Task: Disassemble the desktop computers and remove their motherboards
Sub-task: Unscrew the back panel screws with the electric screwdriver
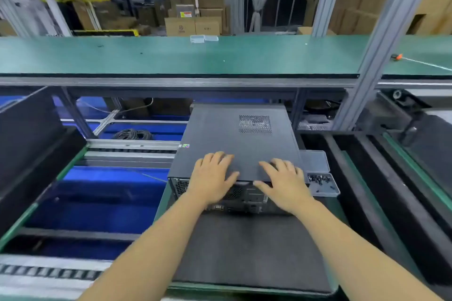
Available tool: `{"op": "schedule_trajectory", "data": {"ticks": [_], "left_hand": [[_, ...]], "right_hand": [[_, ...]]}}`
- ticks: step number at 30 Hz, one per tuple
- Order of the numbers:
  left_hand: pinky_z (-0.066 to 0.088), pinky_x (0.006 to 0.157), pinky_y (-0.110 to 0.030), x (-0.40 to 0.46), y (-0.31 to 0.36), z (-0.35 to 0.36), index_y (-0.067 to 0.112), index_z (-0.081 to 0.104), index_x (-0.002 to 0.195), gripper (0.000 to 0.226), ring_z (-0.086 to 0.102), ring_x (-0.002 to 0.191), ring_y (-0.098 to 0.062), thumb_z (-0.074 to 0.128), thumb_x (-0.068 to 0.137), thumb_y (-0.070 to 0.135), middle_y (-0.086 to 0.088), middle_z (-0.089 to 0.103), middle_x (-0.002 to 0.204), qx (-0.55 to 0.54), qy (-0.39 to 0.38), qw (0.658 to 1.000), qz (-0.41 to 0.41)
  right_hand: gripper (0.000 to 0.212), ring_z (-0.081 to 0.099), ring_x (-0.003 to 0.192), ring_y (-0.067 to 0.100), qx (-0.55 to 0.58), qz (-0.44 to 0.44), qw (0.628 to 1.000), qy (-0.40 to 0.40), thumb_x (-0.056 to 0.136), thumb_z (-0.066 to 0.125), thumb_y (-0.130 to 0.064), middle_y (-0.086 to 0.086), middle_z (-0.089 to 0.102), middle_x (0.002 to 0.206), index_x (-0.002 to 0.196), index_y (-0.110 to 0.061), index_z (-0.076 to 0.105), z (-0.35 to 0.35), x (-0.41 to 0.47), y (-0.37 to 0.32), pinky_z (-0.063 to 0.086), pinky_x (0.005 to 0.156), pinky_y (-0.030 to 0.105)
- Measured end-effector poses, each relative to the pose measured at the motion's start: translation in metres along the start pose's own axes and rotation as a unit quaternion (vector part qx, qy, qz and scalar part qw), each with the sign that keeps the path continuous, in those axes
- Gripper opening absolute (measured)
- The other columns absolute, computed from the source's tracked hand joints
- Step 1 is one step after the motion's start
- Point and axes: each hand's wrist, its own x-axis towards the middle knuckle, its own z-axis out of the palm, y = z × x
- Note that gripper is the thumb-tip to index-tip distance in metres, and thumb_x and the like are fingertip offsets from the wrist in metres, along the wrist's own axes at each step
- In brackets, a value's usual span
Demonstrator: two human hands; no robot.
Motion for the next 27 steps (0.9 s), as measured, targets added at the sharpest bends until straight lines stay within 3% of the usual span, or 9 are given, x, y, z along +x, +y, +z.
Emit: {"op": "schedule_trajectory", "data": {"ticks": [5, 9, 14, 23, 27], "left_hand": [[0.015, 0.120, -0.041, -0.004, -0.021, 0.013, 0.035, 0.023, 0.156, 0.083, 0.017, 0.149, -0.024, 0.042, 0.088, 0.077, 0.002, 0.017, 0.165, 0.043, -0.080, 0.996, 0.017], [0.015, 0.118, -0.041, -0.005, -0.021, 0.024, 0.036, 0.020, 0.156, 0.078, 0.018, 0.148, -0.025, 0.045, 0.090, 0.071, 0.002, 0.018, 0.165, 0.092, -0.045, 0.994, 0.023], [0.020, 0.115, -0.042, 0.001, -0.020, 0.028, 0.035, 0.020, 0.155, 0.079, 0.019, 0.147, -0.026, 0.043, 0.089, 0.073, 0.000, 0.018, 0.164, 0.114, -0.041, 0.992, 0.025], [0.012, 0.120, -0.041, -0.011, -0.009, 0.029, 0.034, 0.019, 0.158, 0.071, 0.015, 0.151, -0.025, 0.041, 0.097, 0.063, 0.002, 0.016, 0.166, 0.056, -0.028, 0.998, -0.009], [0.013, 0.120, -0.038, -0.015, -0.011, 0.030, 0.027, 0.027, 0.157, 0.067, 0.017, 0.152, -0.022, 0.040, 0.099, 0.059, 0.004, 0.022, 0.165, 0.044, -0.002, 0.999, -0.008]], "right_hand": [[0.079, 0.000, 0.153, 0.027, -0.053, -0.012, 0.997, -0.046, 0.091, 0.042, -0.072, 0.002, 0.004, 0.167, 0.157, -0.038, 0.012, 0.013, -0.001, 0.013, 0.004, 0.122, 0.052], [0.066, 0.002, 0.153, 0.028, -0.071, -0.014, 0.997, -0.017, 0.099, 0.036, -0.061, 0.001, 0.005, 0.167, 0.157, -0.038, 0.012, 0.020, 0.000, 0.013, 0.005, 0.122, 0.051], [0.066, -0.002, 0.153, 0.027, -0.091, -0.016, 0.995, -0.024, 0.100, 0.031, -0.060, -0.001, 0.001, 0.167, 0.157, -0.039, 0.006, 0.022, 0.006, 0.018, 0.005, 0.122, 0.052], [0.064, -0.003, 0.153, 0.026, -0.066, 0.009, 0.997, -0.032, 0.102, 0.033, -0.056, 0.000, -0.001, 0.167, 0.157, -0.039, 0.007, 0.013, 0.002, 0.010, 0.002, 0.121, 0.056], [0.068, 0.004, 0.153, 0.026, -0.064, 0.017, 0.998, -0.002, 0.098, 0.037, -0.062, -0.001, 0.007, 0.167, 0.157, -0.037, 0.013, 0.016, 0.002, 0.007, 0.005, 0.120, 0.056]]}}
